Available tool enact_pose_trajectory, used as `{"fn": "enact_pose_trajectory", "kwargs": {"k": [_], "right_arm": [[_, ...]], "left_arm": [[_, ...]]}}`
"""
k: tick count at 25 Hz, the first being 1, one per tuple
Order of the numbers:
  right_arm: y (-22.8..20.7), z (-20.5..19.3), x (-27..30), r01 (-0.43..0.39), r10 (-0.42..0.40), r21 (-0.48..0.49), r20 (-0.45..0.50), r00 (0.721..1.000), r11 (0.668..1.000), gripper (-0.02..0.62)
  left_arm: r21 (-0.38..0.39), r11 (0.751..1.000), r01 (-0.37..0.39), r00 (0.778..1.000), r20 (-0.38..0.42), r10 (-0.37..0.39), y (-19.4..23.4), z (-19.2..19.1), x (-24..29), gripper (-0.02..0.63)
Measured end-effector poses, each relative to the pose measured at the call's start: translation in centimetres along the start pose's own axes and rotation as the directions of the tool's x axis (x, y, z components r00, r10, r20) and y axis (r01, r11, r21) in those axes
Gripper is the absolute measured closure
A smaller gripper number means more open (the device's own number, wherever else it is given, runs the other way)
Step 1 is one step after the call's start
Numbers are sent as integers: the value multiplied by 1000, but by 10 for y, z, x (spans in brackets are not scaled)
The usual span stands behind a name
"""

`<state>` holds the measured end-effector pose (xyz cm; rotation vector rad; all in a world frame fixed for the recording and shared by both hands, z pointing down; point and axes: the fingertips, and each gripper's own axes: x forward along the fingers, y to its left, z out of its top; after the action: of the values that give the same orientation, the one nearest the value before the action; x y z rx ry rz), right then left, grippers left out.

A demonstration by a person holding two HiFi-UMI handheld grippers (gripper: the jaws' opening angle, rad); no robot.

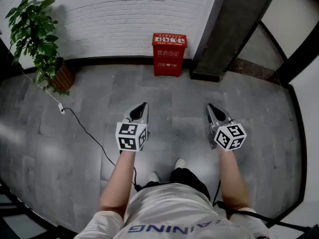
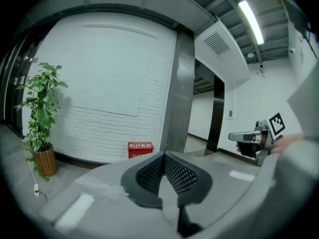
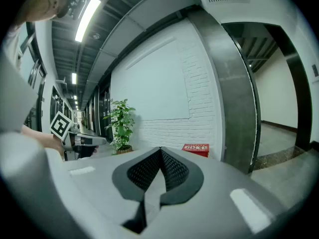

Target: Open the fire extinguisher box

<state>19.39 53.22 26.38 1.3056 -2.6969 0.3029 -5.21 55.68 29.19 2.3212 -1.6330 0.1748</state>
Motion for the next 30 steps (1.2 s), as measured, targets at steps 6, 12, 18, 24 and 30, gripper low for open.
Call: {"fn": "enact_pose_trajectory", "kwargs": {"k": [6, 12, 18, 24, 30], "right_arm": [[-23, 3, 50, -15, 15, 12, 18, 1000, 1000, 592], [-77, -2, 113, -56, 55, 55, 24, 998, 997, 592], [-162, 20, 180, -93, 92, 75, 21, 996, 993, 593], [-222, 51, 238, -132, 130, 75, 25, 991, 988, 593], [-253, 57, 292, -155, 154, 75, 14, 988, 985, 592]], "left_arm": [[2, 1000, -4, 1000, -12, 4, 21, 1, 43, 601], [46, 998, -34, 999, -30, 35, 34, 22, 116, 601], [92, 992, -82, 996, -25, 85, 42, 66, 214, 601], [93, 992, -84, 996, -21, 86, 44, 105, 293, 601], [87, 994, -66, 997, -22, 68, 62, 124, 360, 601]]}}
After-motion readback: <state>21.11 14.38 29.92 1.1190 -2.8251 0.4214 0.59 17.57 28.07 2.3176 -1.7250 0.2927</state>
